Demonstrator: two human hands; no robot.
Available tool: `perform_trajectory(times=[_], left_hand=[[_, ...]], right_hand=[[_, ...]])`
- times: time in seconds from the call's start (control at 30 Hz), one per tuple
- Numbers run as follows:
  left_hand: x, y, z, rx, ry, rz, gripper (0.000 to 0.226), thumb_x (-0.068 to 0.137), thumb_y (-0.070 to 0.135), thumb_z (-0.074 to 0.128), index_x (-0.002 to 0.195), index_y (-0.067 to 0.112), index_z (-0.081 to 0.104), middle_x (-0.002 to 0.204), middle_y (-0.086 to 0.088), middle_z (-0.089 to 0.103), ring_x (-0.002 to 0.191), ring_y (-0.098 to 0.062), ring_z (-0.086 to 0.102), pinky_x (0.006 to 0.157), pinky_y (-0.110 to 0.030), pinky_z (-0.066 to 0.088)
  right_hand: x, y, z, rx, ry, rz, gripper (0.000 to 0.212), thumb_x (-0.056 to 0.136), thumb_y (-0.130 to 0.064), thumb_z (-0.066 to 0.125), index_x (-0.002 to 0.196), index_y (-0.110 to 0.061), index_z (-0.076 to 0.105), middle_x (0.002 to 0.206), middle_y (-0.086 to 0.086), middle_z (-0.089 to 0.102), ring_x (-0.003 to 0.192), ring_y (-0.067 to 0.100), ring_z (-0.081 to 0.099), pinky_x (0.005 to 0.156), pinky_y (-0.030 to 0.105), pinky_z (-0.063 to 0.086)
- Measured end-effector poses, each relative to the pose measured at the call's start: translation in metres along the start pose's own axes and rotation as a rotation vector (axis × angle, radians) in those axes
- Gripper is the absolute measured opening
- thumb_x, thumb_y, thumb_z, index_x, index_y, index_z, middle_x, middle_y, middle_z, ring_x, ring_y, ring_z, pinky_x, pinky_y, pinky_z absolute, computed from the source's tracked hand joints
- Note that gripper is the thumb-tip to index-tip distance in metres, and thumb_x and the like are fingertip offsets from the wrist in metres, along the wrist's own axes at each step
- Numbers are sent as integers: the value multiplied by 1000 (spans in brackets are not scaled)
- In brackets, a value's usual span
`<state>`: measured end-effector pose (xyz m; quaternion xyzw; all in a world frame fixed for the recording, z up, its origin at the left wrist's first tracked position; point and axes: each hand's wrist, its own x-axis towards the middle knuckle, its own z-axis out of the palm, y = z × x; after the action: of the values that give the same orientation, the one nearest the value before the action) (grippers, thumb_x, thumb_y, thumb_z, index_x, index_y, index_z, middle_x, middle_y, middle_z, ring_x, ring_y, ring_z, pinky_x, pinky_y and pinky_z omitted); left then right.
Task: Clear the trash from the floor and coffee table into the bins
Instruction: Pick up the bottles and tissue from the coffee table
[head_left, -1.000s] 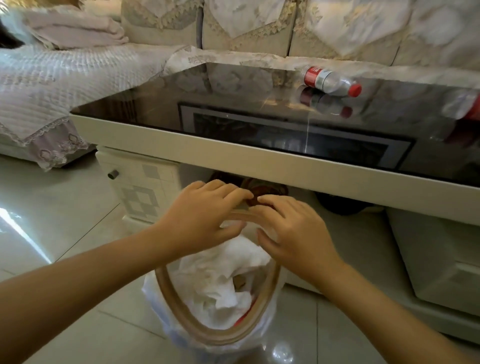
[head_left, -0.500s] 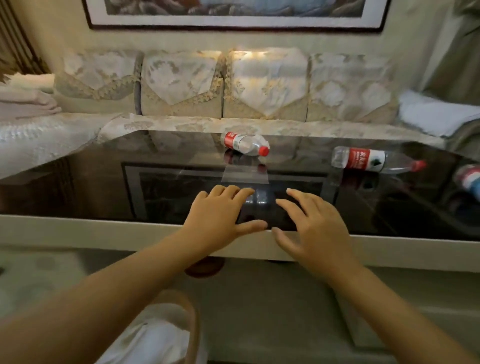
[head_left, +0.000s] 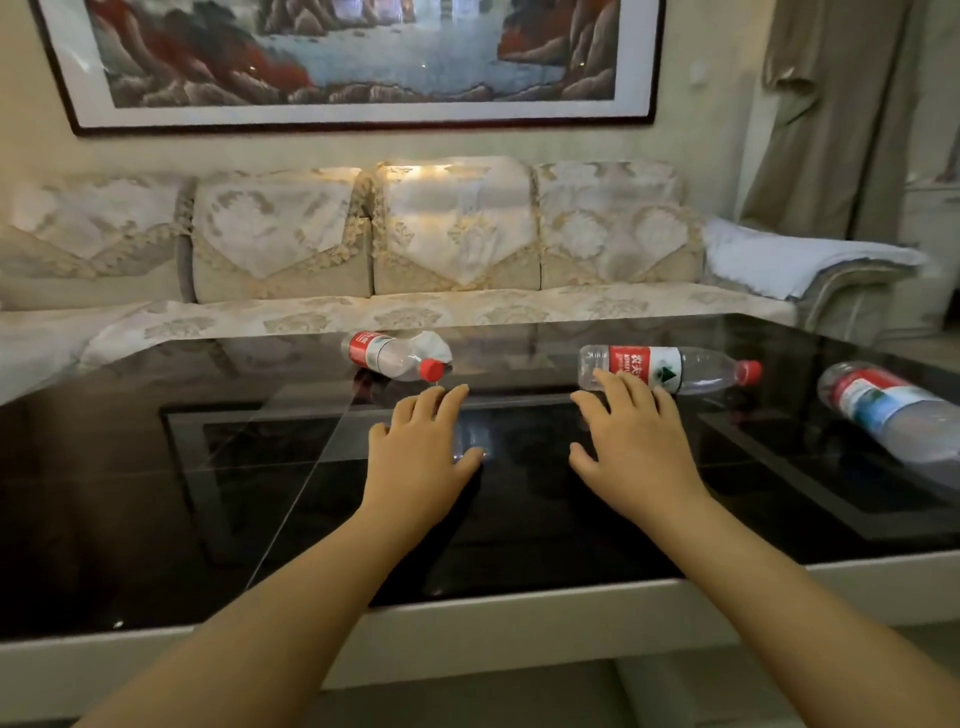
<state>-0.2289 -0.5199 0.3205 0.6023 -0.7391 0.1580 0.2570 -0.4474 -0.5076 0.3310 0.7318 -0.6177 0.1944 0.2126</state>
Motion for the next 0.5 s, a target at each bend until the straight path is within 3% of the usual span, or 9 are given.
perform_trajectory(times=[0.2, 0.5], left_hand=[[34, 13, 22, -5, 23, 22, 70, 89, 54, 49, 147, 28, 21, 147, 4, 34, 134, -19, 32, 103, -41, 35], [77, 32, 52, -43, 21, 50, 67, 91, 53, 46, 147, 25, 22, 146, 2, 36, 132, -21, 35, 102, -40, 37]], right_hand=[[27, 49, 19, -105, 33, 42, 53, 85, -36, 54, 133, -17, 43, 140, 7, 42, 132, 26, 35, 111, 49, 29], [76, 86, 58, -129, -18, 70, 89, 85, -58, 47, 150, -20, -1, 157, 11, 14, 145, 28, 13, 117, 50, 14]])
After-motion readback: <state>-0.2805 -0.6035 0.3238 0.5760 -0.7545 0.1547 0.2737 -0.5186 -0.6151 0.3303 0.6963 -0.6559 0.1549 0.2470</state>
